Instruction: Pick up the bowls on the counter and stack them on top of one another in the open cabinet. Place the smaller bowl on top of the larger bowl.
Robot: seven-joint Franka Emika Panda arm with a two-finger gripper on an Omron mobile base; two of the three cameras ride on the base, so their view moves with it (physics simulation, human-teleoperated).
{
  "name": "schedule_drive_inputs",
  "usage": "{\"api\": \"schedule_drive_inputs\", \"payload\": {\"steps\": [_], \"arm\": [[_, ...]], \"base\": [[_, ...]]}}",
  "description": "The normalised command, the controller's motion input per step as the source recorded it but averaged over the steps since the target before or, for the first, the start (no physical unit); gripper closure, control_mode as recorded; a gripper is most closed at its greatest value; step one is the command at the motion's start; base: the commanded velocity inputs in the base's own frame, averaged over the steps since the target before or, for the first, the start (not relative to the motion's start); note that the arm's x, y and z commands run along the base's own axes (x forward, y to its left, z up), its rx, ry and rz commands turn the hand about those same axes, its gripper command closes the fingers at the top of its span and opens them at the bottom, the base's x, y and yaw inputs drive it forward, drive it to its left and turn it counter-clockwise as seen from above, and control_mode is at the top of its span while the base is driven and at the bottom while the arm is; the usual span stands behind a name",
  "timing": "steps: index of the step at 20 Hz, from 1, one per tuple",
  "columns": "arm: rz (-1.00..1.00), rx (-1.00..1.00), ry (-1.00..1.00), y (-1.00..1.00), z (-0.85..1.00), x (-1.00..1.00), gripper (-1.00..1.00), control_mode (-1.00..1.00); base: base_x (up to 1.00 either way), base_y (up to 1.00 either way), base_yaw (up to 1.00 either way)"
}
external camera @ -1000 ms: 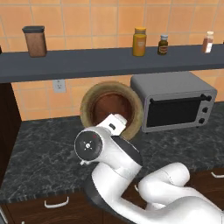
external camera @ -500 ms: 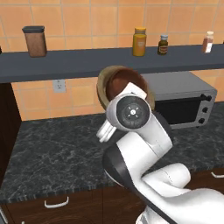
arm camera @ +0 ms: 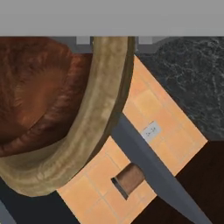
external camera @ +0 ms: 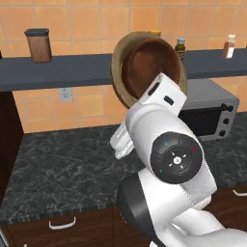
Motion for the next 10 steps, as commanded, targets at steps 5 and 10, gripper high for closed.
{"api": "schedule_drive_inputs", "payload": {"steps": [5, 10], "arm": [[0.0, 0.06, 0.1, -0.03, 0.58, 0.94, 1.0, -1.0], [0.01, 0.04, 0.41, -0.13, 0.0, 1.0, 1.0, -1.0]], "base": [[0.0, 0.0, 0.0], [0.0, 0.0, 0.0]]}}
